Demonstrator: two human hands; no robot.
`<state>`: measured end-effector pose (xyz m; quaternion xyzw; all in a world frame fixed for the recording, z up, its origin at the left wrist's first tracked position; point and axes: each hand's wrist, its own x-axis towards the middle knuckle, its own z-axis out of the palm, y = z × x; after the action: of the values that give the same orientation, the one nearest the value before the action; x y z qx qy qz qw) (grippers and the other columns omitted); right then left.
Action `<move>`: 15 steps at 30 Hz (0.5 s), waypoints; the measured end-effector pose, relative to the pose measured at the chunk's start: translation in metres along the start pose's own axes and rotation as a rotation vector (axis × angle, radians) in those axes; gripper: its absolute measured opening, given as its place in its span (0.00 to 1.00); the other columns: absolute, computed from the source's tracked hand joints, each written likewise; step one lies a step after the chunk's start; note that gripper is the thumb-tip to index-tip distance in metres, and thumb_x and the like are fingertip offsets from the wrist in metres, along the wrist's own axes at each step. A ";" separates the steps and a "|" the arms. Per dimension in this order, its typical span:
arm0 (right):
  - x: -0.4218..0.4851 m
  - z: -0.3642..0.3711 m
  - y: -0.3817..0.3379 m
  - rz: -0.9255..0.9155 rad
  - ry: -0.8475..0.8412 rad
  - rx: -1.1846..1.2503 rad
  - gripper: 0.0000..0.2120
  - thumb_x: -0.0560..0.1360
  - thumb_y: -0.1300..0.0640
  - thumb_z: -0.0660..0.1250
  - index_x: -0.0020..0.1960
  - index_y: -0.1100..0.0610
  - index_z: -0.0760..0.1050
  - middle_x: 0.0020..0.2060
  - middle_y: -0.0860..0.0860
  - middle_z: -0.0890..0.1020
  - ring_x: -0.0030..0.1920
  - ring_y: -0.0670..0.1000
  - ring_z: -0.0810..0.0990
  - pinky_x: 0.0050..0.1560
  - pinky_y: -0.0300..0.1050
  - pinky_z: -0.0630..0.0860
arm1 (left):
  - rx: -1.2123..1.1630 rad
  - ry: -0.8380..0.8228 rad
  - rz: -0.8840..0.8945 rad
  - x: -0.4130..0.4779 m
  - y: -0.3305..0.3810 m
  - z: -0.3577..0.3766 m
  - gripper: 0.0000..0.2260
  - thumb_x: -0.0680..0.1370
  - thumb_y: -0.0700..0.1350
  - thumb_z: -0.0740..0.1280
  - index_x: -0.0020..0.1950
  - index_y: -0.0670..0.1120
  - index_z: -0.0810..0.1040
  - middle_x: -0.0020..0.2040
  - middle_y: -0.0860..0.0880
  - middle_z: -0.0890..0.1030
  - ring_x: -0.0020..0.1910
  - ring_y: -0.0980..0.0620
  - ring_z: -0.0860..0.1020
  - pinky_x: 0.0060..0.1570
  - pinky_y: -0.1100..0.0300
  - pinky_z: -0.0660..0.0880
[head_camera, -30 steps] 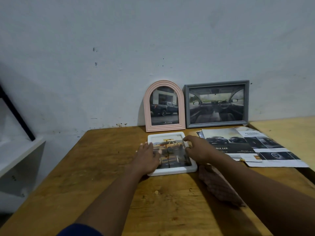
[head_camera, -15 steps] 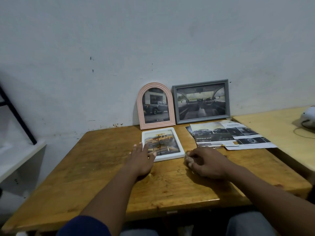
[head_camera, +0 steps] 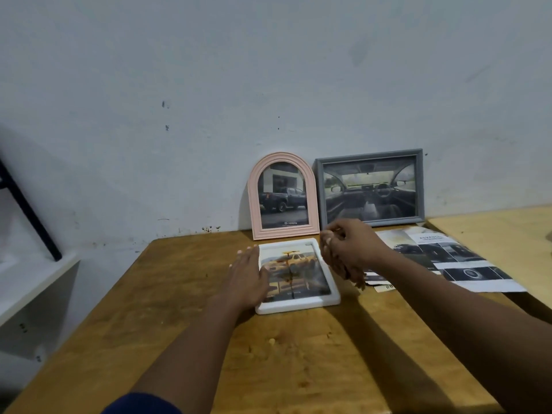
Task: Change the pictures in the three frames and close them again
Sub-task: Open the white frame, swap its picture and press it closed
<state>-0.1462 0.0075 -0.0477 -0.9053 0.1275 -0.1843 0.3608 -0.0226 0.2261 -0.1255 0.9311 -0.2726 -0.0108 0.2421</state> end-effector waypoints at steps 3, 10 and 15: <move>0.043 0.020 -0.017 -0.043 -0.070 -0.026 0.08 0.81 0.55 0.64 0.59 0.51 0.76 0.46 0.47 0.80 0.43 0.45 0.80 0.37 0.38 0.76 | -0.070 0.038 -0.019 0.014 -0.004 0.005 0.28 0.86 0.52 0.56 0.84 0.53 0.48 0.84 0.50 0.53 0.82 0.48 0.48 0.79 0.45 0.54; 0.087 0.107 -0.030 -0.220 -0.248 -0.121 0.13 0.79 0.51 0.64 0.63 0.51 0.78 0.55 0.51 0.83 0.53 0.51 0.80 0.56 0.53 0.78 | -0.190 0.168 -0.036 0.018 -0.013 0.025 0.32 0.85 0.53 0.55 0.82 0.60 0.38 0.81 0.48 0.61 0.74 0.46 0.69 0.69 0.50 0.70; 0.073 0.139 -0.003 -0.228 -0.362 -0.299 0.22 0.82 0.43 0.51 0.73 0.44 0.67 0.69 0.51 0.76 0.66 0.59 0.73 0.66 0.65 0.68 | -0.131 0.196 -0.019 0.018 -0.013 0.026 0.31 0.85 0.57 0.49 0.78 0.62 0.29 0.83 0.48 0.57 0.79 0.44 0.62 0.72 0.42 0.68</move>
<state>-0.0206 0.0674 -0.1214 -0.9754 -0.0161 -0.0378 0.2167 -0.0046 0.2150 -0.1522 0.9124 -0.2376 0.0602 0.3278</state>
